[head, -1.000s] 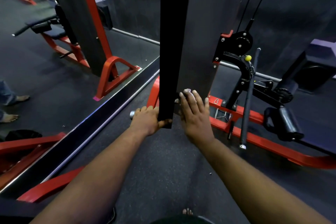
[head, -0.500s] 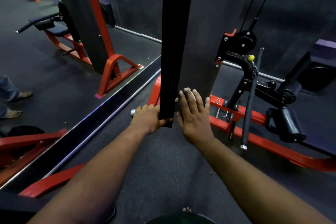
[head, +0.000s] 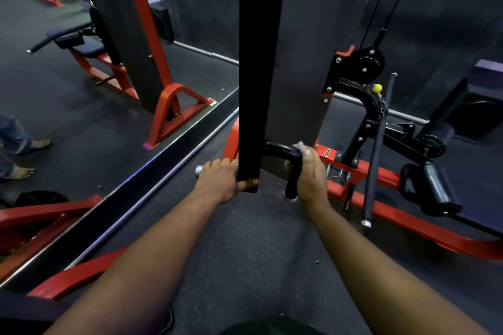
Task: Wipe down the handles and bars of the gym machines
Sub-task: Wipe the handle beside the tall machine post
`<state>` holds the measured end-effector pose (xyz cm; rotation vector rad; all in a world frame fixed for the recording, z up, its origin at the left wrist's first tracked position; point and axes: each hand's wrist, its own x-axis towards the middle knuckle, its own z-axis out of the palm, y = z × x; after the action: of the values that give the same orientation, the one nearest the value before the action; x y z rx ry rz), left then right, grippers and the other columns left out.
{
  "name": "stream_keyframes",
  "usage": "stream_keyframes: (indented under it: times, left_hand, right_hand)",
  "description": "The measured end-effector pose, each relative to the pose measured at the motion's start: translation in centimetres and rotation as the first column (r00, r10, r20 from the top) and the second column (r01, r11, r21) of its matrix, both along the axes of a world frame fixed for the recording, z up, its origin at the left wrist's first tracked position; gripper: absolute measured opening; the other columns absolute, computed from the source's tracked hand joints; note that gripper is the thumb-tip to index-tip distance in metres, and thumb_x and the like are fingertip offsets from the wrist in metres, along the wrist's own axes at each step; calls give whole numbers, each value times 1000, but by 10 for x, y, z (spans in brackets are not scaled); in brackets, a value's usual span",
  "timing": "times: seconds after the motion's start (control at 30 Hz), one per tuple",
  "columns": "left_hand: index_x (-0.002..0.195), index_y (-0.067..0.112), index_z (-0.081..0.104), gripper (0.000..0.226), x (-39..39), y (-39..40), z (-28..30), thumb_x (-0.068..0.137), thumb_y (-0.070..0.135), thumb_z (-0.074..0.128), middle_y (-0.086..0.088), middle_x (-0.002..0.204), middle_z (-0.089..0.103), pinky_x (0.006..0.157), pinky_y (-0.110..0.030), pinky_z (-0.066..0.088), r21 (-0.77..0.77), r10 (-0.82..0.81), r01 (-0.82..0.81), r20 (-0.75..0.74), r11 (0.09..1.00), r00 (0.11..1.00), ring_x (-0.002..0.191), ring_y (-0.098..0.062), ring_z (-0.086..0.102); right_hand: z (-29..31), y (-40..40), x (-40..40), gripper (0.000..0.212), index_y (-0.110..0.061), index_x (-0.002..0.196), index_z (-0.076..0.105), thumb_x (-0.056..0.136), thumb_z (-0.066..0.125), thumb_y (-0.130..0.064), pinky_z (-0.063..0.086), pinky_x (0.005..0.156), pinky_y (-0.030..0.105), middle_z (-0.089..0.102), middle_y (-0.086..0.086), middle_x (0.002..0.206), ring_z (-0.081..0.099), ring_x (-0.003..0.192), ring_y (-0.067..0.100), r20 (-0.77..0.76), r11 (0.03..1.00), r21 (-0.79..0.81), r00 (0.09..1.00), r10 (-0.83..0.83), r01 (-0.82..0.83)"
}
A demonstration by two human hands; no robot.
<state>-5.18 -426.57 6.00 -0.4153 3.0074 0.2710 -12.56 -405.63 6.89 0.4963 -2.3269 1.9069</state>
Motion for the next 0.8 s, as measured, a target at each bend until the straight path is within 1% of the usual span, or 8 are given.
stream_keyframes:
  times: [0.07, 0.13, 0.3, 0.37, 0.5, 0.63, 0.73, 0.8]
  left_hand:
    - [135, 28, 53, 77, -1, 0, -2, 85, 85, 45, -5, 118, 61, 102, -47, 39, -7, 0, -1, -5, 1000, 1000, 117, -28, 55]
    - [134, 26, 54, 78, -2, -1, -2, 84, 85, 44, -5, 118, 61, 102, -47, 40, -16, 3, -3, -2, 1000, 1000, 117, -29, 55]
    - [130, 23, 56, 77, -6, -1, 0, 85, 84, 45, -7, 119, 61, 103, -47, 41, -21, 2, -2, 11, 1000, 1000, 117, -31, 55]
    - [129, 22, 57, 78, -7, -2, -1, 85, 85, 44, -8, 119, 61, 101, -46, 41, -39, -2, 2, 17, 999, 1000, 117, -31, 55]
    - [131, 25, 56, 76, -5, -2, -1, 85, 85, 44, -4, 116, 61, 102, -45, 41, -26, -2, 2, -2, 1000, 1000, 115, -27, 56]
    - [133, 27, 55, 76, -6, -1, 0, 85, 85, 44, -3, 117, 61, 103, -45, 40, -19, 3, -3, -3, 1000, 1000, 116, -27, 55]
    - [131, 26, 56, 75, -9, -2, 2, 86, 84, 46, -4, 118, 61, 103, -45, 40, -23, 6, -6, 14, 1000, 1000, 118, -28, 55]
    - [130, 24, 56, 73, -10, -2, 4, 86, 82, 47, -5, 118, 60, 104, -45, 40, -21, 5, -4, 23, 1000, 1000, 118, -28, 55]
  right_hand:
    - [-1, 1, -9, 32, -25, 84, 64, 105, 42, -34, 47, 83, 38, 66, -2, 85, 60, 83, 9, 190, 997, -78, 982, -7, 22]
    - [18, -5, -19, 34, -22, 75, 62, 102, 46, -32, 42, 73, 35, 65, -2, 77, 57, 74, 10, 110, 996, 92, 994, 12, -22]
    - [48, -21, -23, 38, -23, 106, 73, 103, 36, -31, 48, 79, 32, 73, -3, 104, 63, 94, 14, -150, 867, 478, 959, 241, -142]
    - [41, -11, -24, 35, -18, 100, 73, 106, 42, -32, 48, 80, 26, 73, -3, 97, 65, 90, 10, -100, 927, 335, 972, 211, -167]
    - [3, 13, -24, 41, -7, 84, 68, 108, 41, -28, 46, 80, 17, 70, -1, 81, 65, 83, 3, 265, 987, 98, 960, 94, -124]
    - [-37, 14, -54, 55, -20, 107, 76, 88, 45, -62, 47, 106, 45, 74, 10, 111, 67, 111, 26, 512, 996, 13, 857, 68, -87]
    - [17, -4, -43, 39, -11, 107, 74, 103, 43, -35, 50, 82, 15, 70, 3, 104, 65, 95, 8, 343, 987, 68, 932, 116, -148]
    - [34, -11, -27, 42, -8, 109, 73, 106, 34, -22, 47, 74, 10, 71, 4, 103, 65, 91, 1, 146, 987, -2, 976, 160, -162]
